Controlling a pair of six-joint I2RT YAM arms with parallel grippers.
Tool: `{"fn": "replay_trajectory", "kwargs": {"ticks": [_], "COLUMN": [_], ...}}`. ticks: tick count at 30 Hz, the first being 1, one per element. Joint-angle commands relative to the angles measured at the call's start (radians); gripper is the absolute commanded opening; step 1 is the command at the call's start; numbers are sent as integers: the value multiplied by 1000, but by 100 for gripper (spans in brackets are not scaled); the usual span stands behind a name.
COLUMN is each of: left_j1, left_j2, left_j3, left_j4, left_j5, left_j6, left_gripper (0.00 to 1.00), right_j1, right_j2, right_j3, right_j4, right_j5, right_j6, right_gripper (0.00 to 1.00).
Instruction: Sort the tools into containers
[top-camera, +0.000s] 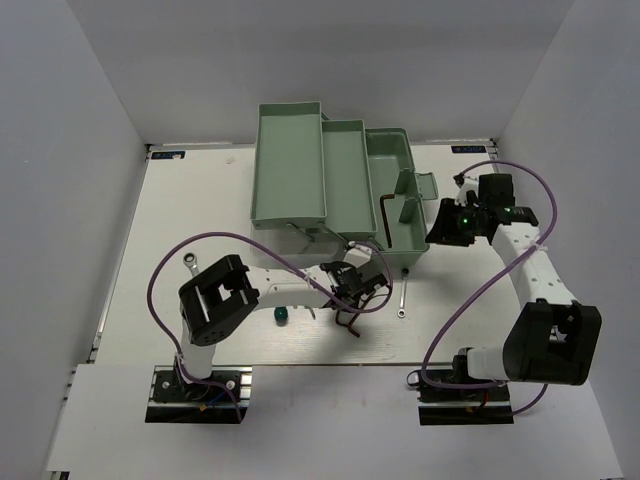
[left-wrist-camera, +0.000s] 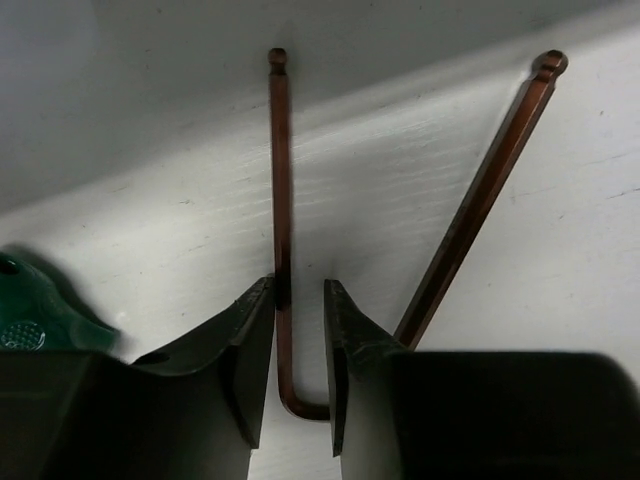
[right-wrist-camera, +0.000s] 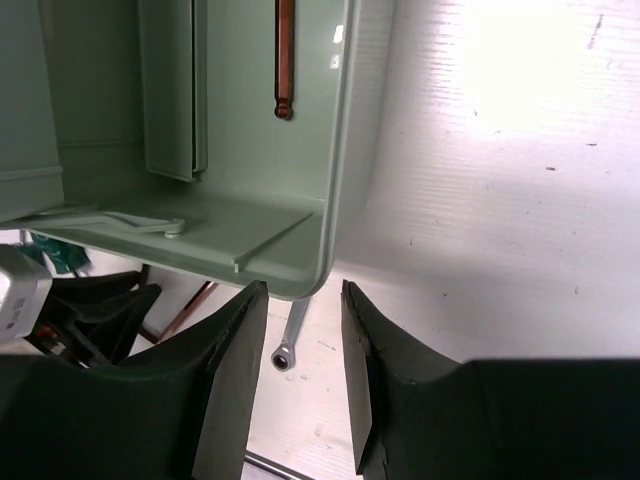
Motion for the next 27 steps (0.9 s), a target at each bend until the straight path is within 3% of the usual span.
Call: {"fn": "replay_trajectory", "kwargs": {"ticks": [1, 8, 11, 15, 18, 19, 20, 21, 22, 27], "left_j1": [-5, -14, -14, -14, -32, -32, -32, -45, -45, -65], "left_j2": [48, 48, 57, 31, -67, -94, -145, -168, -190, -279], "left_j3": [-15, -84, -97, -97, -86, -77, -65, -65, -52, -14], "left_j4": [-27, -18, -18, -32, -62, -63, -63, -52, -38, 72], "left_j5": [27, 45, 54, 28, 11, 11, 20, 34, 50, 210], "left_j6": [-26, -46, -46, -46, -8, 14, 55, 84, 116, 316], "left_gripper": [36, 12, 0, 0, 0, 0, 0, 0, 0, 0], "right_j1": [-29, -62, -70, -78, -87, -90, -95, -98, -96, -114], "right_j2": [-26, -35, -44, -86, -139, -156, -173, -181, -181, -178], "right_j3": [-7, -21, -27, -66, -105, -110, -123, -131, -131, -136], "right_j4": [24, 14, -4, -7, 14, 19, 24, 30, 33, -1], "right_j5": [-55, -116, -159, -242, -297, -306, -326, -325, -310, -285], "right_j6": [21, 13, -19, -92, -149, -157, -159, -157, -148, -152], "right_gripper": [42, 40, 49, 90, 90, 83, 59, 21, 0, 0]}}
